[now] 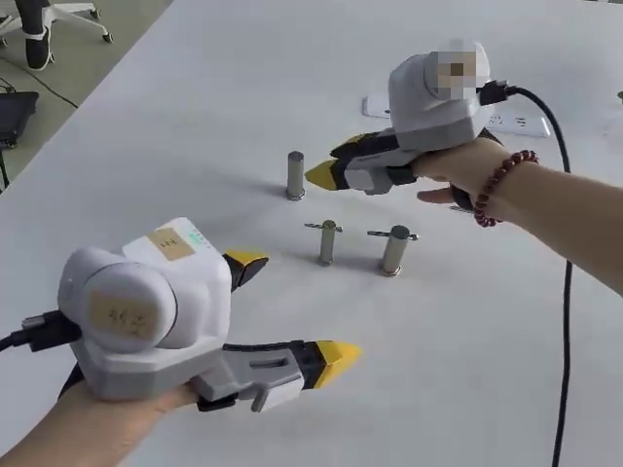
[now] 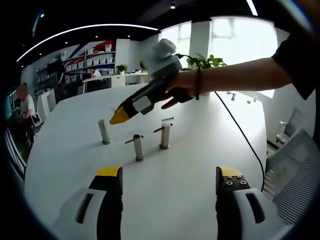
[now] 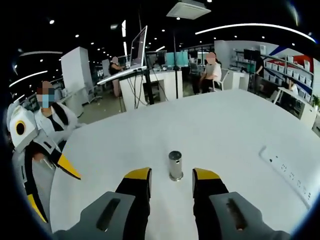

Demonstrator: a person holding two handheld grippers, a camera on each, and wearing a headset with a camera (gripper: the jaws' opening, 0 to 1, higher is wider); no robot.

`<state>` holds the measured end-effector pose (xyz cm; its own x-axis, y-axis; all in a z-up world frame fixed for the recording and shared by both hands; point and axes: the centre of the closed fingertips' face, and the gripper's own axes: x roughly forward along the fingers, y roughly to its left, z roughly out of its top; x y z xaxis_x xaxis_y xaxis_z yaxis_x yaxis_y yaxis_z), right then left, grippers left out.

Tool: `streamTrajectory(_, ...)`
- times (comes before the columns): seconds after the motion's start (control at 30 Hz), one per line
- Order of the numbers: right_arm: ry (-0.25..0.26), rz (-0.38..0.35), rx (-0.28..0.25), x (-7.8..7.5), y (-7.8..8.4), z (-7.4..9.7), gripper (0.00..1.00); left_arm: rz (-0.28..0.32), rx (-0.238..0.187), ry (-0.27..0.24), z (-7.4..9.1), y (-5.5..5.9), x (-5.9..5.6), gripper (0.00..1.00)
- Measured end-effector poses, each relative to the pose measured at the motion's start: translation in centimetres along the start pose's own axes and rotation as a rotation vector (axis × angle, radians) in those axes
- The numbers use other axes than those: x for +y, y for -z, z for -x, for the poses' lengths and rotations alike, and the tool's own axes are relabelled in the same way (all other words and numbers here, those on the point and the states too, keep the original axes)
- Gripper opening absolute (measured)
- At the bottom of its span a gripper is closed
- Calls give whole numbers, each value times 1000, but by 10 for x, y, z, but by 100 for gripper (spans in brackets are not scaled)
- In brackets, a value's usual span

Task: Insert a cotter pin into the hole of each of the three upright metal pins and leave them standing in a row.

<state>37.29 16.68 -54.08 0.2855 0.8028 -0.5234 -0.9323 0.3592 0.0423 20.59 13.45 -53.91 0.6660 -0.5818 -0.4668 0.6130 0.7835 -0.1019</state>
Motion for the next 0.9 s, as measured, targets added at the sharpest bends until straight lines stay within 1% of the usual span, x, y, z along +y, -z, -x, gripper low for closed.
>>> streamTrajectory(0.13,16,1,-12,-1,-5,-13,27,6,-11,-3,0,-2,3,80)
streamTrajectory(0.2,24,-12,-15,-2,-6,-19,26,5,-14,-13,1,-3,6,81)
streamTrajectory(0.33,29,-27,1,-9,0,-32,25,-5,-16,-15,3,-3,8,85)
streamTrajectory(0.37,28,-29,2,-9,1,-35,24,-7,-16,-19,3,-3,9,85)
streamTrajectory(0.4,29,-31,1,-14,2,-37,21,-8,-15,-18,4,-3,10,86)
streamTrajectory(0.43,25,-27,-3,-13,2,-39,19,-8,-16,-16,4,-3,10,87)
streamTrajectory(0.47,25,-21,-1,-12,2,-40,18,-6,-17,-16,5,-3,10,87)
streamTrajectory(0.53,26,-8,12,-11,3,-42,18,-1,-22,-18,6,-4,11,89)
streamTrajectory(0.6,23,-1,14,-9,3,-44,18,12,-30,-21,7,-6,13,90)
streamTrajectory(0.67,37,3,8,-12,0,-46,16,24,-42,-22,8,-8,14,90)
streamTrajectory(0.77,47,18,21,-13,0,-50,15,14,-39,-22,8,-9,14,92)
streamTrajectory(0.9,60,27,31,-12,2,-52,9,21,-38,-15,9,-9,12,94)
